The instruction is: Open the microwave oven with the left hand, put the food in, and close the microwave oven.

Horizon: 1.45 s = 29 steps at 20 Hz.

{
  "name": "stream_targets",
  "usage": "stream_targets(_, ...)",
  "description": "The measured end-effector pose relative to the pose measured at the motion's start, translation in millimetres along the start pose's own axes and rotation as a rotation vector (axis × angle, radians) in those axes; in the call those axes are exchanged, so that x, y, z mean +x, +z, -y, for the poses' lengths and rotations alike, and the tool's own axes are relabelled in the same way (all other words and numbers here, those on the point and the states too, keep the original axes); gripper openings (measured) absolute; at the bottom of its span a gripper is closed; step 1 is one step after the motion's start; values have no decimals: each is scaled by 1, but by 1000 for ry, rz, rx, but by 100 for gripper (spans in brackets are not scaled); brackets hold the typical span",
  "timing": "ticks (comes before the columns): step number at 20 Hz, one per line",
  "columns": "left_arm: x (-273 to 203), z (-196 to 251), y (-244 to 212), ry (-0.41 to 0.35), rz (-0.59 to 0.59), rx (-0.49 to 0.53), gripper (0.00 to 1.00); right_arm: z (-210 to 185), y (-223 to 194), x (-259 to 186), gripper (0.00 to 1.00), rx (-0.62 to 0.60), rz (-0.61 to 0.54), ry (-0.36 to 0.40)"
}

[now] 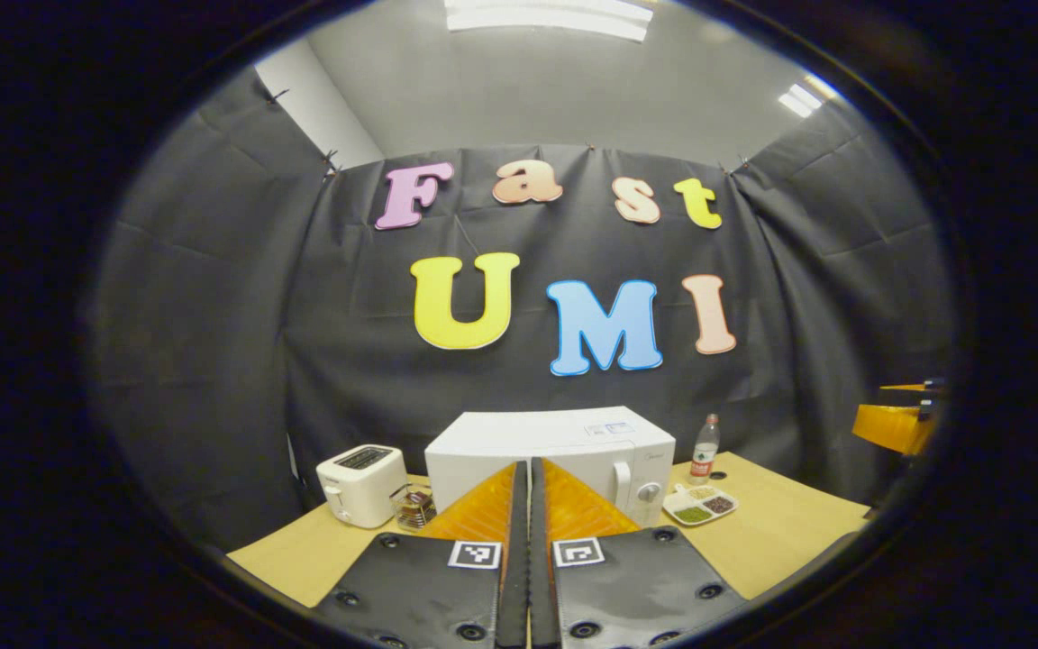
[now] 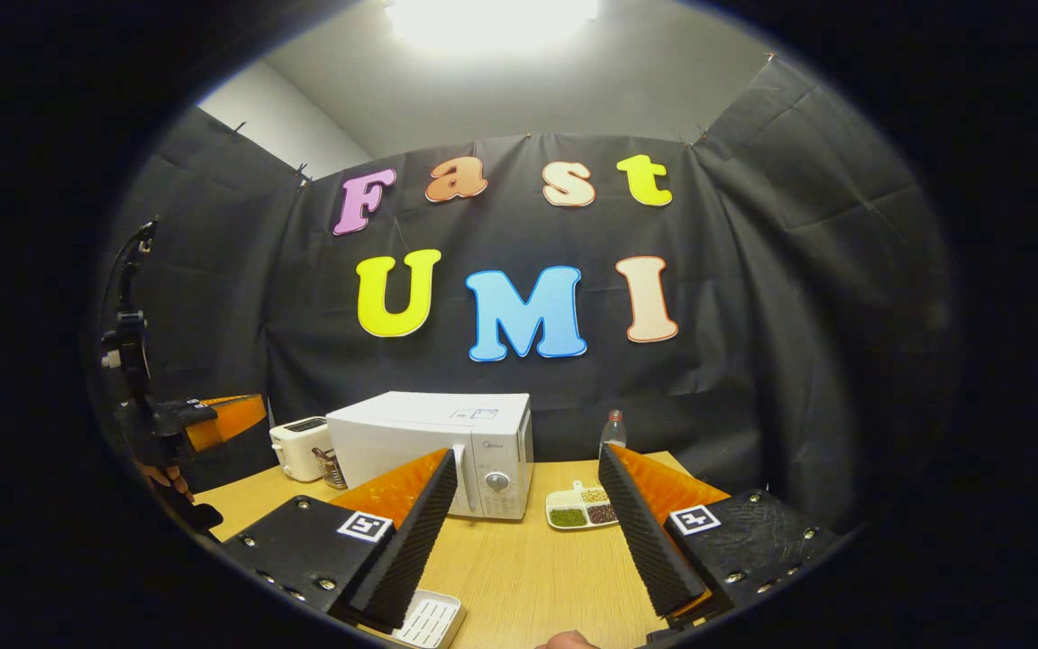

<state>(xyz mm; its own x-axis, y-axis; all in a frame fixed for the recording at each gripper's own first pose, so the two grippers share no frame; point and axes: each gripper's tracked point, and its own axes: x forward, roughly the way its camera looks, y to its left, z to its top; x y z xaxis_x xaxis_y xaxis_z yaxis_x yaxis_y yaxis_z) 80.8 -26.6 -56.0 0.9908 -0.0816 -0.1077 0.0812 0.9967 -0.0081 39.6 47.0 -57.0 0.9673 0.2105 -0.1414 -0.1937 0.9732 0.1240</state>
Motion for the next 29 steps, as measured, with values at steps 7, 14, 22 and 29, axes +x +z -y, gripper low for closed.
stream_targets(7,-47,-33,4,11,17,6,12,-23,2,-19,96,-29,21,-27)
stream_targets(14,-74,-53,3,0,14,7,74,-45,3,-41,96,-47,40,-52)
stream_targets(22,-93,-66,11,19,51,24,95,-58,5,-47,96,-55,57,-67)
stream_targets(29,-100,-79,15,48,61,10,98,-70,21,-46,96,-35,103,-76)
